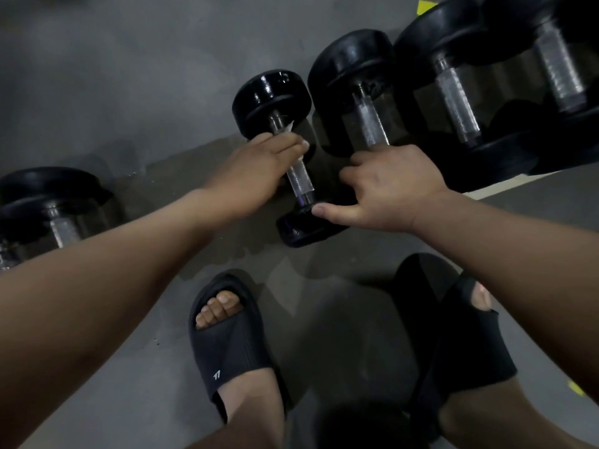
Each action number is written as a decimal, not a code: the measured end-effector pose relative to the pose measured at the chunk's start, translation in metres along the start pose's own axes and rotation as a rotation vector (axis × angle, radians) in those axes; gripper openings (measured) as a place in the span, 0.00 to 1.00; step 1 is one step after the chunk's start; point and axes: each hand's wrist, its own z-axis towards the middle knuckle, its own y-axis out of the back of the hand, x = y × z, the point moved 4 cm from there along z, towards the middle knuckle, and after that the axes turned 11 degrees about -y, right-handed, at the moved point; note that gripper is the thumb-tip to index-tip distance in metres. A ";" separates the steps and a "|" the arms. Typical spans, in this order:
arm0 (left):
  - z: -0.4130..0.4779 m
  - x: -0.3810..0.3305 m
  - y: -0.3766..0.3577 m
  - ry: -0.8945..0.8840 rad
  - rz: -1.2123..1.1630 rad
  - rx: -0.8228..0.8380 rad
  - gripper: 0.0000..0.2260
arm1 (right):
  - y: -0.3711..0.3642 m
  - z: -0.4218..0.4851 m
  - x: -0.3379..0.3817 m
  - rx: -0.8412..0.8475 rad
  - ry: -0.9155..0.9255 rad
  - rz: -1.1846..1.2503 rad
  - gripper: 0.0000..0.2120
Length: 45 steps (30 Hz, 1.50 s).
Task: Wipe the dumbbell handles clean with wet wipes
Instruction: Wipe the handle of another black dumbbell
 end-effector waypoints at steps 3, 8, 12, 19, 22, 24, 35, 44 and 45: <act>-0.004 -0.001 0.001 0.024 0.004 0.000 0.26 | -0.001 0.001 -0.001 0.000 -0.004 -0.003 0.41; 0.001 0.003 -0.007 0.137 -0.058 -0.022 0.23 | -0.001 0.001 0.000 -0.009 0.019 -0.012 0.42; 0.003 0.002 -0.008 0.174 -0.080 -0.007 0.27 | -0.001 0.000 0.000 0.002 0.030 -0.018 0.44; 0.004 0.003 -0.010 0.220 -0.122 -0.059 0.25 | -0.001 0.000 0.000 -0.042 0.041 -0.020 0.43; 0.006 0.002 -0.011 0.240 -0.167 -0.059 0.32 | -0.003 -0.004 0.000 -0.087 0.096 -0.020 0.39; 0.007 0.003 -0.012 0.265 -0.158 -0.050 0.29 | -0.003 -0.005 0.001 -0.110 0.133 -0.027 0.36; 0.003 -0.015 0.005 -0.052 0.091 0.030 0.20 | -0.003 -0.003 -0.002 -0.111 0.084 0.012 0.37; 0.000 -0.008 -0.002 0.100 0.137 -0.192 0.18 | -0.002 -0.003 -0.001 -0.102 0.063 0.030 0.38; -0.004 -0.010 -0.003 0.129 0.064 -0.237 0.16 | -0.002 -0.004 -0.002 -0.101 0.061 0.027 0.38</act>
